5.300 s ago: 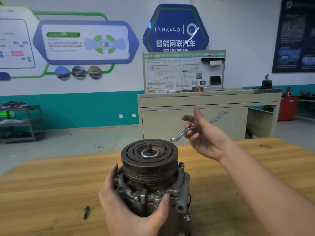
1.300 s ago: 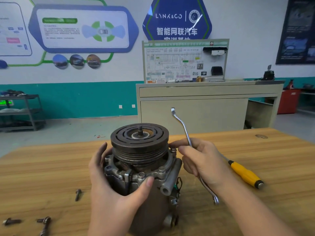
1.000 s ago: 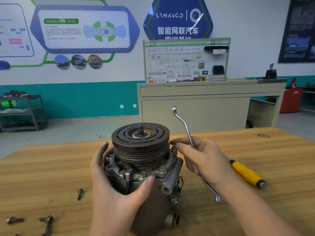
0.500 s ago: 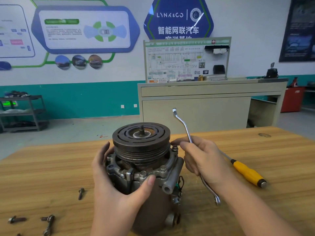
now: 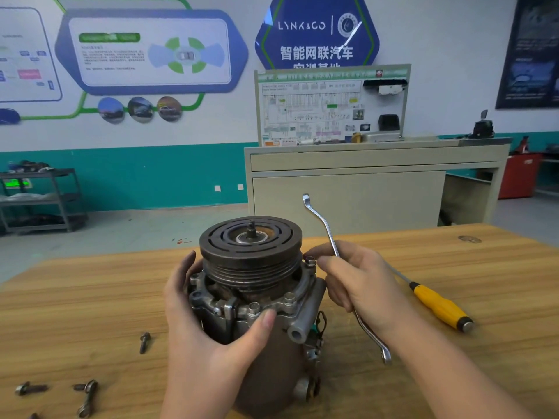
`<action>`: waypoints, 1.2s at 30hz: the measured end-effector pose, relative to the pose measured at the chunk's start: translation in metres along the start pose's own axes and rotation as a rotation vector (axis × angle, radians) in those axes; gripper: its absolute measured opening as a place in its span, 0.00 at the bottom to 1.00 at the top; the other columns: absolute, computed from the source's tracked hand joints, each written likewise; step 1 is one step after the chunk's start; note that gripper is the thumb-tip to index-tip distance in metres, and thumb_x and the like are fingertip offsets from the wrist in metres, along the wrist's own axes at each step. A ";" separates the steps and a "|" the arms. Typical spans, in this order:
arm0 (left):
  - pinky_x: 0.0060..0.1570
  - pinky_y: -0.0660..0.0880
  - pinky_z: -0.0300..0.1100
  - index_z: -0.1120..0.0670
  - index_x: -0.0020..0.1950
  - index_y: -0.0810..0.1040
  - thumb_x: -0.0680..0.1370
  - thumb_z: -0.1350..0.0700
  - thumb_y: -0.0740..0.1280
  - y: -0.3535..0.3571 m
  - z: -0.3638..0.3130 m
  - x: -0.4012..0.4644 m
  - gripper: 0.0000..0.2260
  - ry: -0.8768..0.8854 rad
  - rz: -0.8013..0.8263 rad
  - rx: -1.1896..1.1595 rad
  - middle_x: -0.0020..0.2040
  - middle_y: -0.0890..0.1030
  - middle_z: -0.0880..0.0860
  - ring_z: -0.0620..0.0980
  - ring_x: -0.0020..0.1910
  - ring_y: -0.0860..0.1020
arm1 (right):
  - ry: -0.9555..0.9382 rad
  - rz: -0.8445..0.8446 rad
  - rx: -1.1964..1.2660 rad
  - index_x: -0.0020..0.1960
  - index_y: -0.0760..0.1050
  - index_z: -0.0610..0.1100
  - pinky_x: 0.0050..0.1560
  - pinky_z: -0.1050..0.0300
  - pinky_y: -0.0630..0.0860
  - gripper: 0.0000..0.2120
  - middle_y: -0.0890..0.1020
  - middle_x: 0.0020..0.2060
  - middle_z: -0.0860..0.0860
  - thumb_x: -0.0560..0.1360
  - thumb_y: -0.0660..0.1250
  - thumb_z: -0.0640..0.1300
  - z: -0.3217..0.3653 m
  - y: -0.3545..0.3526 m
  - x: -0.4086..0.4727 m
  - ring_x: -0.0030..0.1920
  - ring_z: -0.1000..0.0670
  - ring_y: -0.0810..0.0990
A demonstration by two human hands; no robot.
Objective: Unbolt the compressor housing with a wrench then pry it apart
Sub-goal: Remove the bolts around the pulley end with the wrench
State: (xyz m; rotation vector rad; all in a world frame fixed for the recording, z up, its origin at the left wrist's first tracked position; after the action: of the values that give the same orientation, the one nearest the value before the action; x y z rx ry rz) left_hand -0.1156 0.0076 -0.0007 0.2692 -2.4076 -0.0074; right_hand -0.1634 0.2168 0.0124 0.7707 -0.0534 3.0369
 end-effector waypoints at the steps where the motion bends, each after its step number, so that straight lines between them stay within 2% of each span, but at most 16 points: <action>1: 0.62 0.68 0.41 0.34 0.66 0.63 0.53 0.42 0.76 0.000 0.000 0.000 0.44 -0.002 0.000 0.002 0.63 0.72 0.38 0.39 0.64 0.72 | -0.008 -0.007 0.008 0.44 0.81 0.50 0.23 0.63 0.59 0.07 0.66 0.16 0.52 0.68 0.66 0.48 0.001 -0.001 0.000 0.17 0.53 0.61; 3: 0.65 0.67 0.44 0.36 0.67 0.63 0.53 0.42 0.76 0.000 0.001 0.000 0.44 -0.007 0.000 0.011 0.65 0.72 0.40 0.40 0.65 0.72 | -0.013 -0.021 0.004 0.44 0.80 0.54 0.23 0.63 0.57 0.08 0.67 0.18 0.52 0.66 0.70 0.52 0.002 -0.001 0.001 0.18 0.53 0.61; 5: 0.65 0.67 0.44 0.36 0.67 0.63 0.53 0.42 0.76 0.000 0.001 0.000 0.45 -0.011 -0.003 0.021 0.65 0.72 0.40 0.40 0.65 0.72 | 0.000 -0.018 -0.008 0.40 0.79 0.54 0.23 0.63 0.56 0.06 0.68 0.18 0.54 0.64 0.72 0.51 0.001 -0.001 0.001 0.18 0.53 0.61; 7: 0.64 0.67 0.42 0.35 0.67 0.63 0.52 0.41 0.76 -0.001 0.001 -0.001 0.44 -0.014 -0.004 0.032 0.65 0.72 0.40 0.39 0.65 0.72 | 0.005 -0.006 0.012 0.39 0.80 0.51 0.21 0.64 0.57 0.02 0.67 0.16 0.54 0.67 0.70 0.47 0.001 0.000 0.001 0.17 0.54 0.61; 8: 0.63 0.68 0.42 0.35 0.67 0.63 0.52 0.41 0.76 -0.001 0.001 -0.001 0.44 -0.016 -0.004 0.037 0.65 0.72 0.39 0.39 0.65 0.72 | 0.003 -0.006 0.031 0.40 0.81 0.49 0.21 0.64 0.57 0.04 0.66 0.16 0.54 0.68 0.68 0.46 0.001 -0.001 0.000 0.16 0.54 0.61; 12: 0.64 0.67 0.42 0.35 0.66 0.63 0.52 0.41 0.75 -0.001 -0.001 -0.001 0.44 -0.013 -0.011 0.036 0.65 0.72 0.41 0.39 0.65 0.71 | -0.003 0.006 -0.019 0.42 0.80 0.53 0.22 0.63 0.56 0.04 0.66 0.17 0.54 0.67 0.70 0.49 0.002 0.001 -0.001 0.18 0.53 0.60; 17: 0.65 0.67 0.43 0.35 0.67 0.63 0.52 0.41 0.75 -0.001 0.000 -0.002 0.44 -0.016 -0.009 0.051 0.65 0.71 0.41 0.39 0.65 0.71 | -0.017 -0.005 0.015 0.44 0.82 0.49 0.22 0.64 0.58 0.07 0.66 0.16 0.54 0.68 0.68 0.47 0.003 0.000 -0.002 0.16 0.55 0.61; 19: 0.65 0.67 0.44 0.34 0.66 0.62 0.52 0.40 0.76 -0.001 0.000 -0.002 0.44 -0.024 -0.009 0.052 0.66 0.71 0.41 0.39 0.65 0.71 | -0.019 -0.016 -0.009 0.42 0.80 0.50 0.21 0.65 0.59 0.05 0.68 0.16 0.55 0.67 0.70 0.48 0.004 0.000 -0.002 0.17 0.57 0.64; 22: 0.66 0.67 0.45 0.34 0.66 0.62 0.52 0.40 0.75 -0.001 0.000 -0.002 0.44 -0.025 -0.006 0.053 0.66 0.71 0.42 0.41 0.66 0.71 | 0.002 -0.001 0.003 0.41 0.81 0.51 0.21 0.64 0.57 0.04 0.67 0.16 0.55 0.68 0.68 0.47 0.001 0.001 -0.002 0.17 0.55 0.62; 26: 0.67 0.67 0.48 0.35 0.67 0.63 0.53 0.40 0.76 -0.001 0.000 -0.001 0.44 -0.024 -0.006 0.054 0.67 0.71 0.43 0.42 0.66 0.71 | -0.012 -0.012 -0.022 0.43 0.80 0.54 0.23 0.64 0.58 0.10 0.67 0.17 0.55 0.64 0.72 0.54 0.003 -0.001 -0.001 0.18 0.56 0.62; 28: 0.67 0.67 0.47 0.36 0.67 0.63 0.53 0.40 0.76 -0.002 0.000 -0.001 0.45 -0.022 -0.010 0.058 0.67 0.71 0.43 0.41 0.66 0.71 | 0.002 -0.003 -0.026 0.41 0.81 0.53 0.21 0.65 0.58 0.05 0.67 0.17 0.55 0.65 0.71 0.51 0.002 0.000 -0.001 0.17 0.56 0.62; 30: 0.67 0.67 0.46 0.36 0.67 0.62 0.53 0.40 0.75 -0.002 0.000 -0.001 0.45 -0.026 -0.011 0.059 0.66 0.71 0.42 0.40 0.66 0.71 | 0.000 0.011 0.028 0.43 0.82 0.48 0.21 0.65 0.58 0.06 0.67 0.16 0.55 0.68 0.67 0.46 0.001 0.000 -0.002 0.16 0.56 0.61; 33: 0.67 0.67 0.46 0.37 0.67 0.63 0.53 0.40 0.76 -0.001 0.001 -0.002 0.45 -0.028 -0.010 0.057 0.67 0.71 0.43 0.41 0.66 0.71 | -0.010 0.016 0.011 0.46 0.80 0.48 0.21 0.66 0.58 0.09 0.67 0.17 0.55 0.67 0.71 0.49 0.004 0.001 -0.003 0.17 0.57 0.63; 35: 0.68 0.67 0.48 0.37 0.68 0.63 0.53 0.41 0.76 -0.002 0.001 -0.002 0.45 -0.028 -0.011 0.057 0.67 0.71 0.44 0.42 0.66 0.71 | -0.006 0.015 -0.007 0.43 0.79 0.47 0.21 0.69 0.60 0.07 0.70 0.17 0.55 0.66 0.71 0.47 0.003 0.003 -0.003 0.17 0.60 0.65; 36: 0.68 0.67 0.49 0.37 0.68 0.63 0.53 0.41 0.76 -0.002 0.001 -0.002 0.45 -0.028 -0.012 0.059 0.67 0.71 0.44 0.42 0.66 0.71 | 0.002 0.016 0.019 0.41 0.80 0.46 0.20 0.68 0.59 0.04 0.69 0.17 0.56 0.67 0.70 0.45 0.002 0.003 -0.003 0.17 0.59 0.64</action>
State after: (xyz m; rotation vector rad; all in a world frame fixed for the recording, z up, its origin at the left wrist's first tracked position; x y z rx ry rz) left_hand -0.1146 0.0056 -0.0026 0.3122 -2.4369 0.0544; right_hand -0.1599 0.2138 0.0130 0.7718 -0.0315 3.0578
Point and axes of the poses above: each hand's wrist, its own x-axis towards the middle knuckle, its own y-axis out of the palm, z = x × y, the point moved 9 cm from there along x, towards the middle knuckle
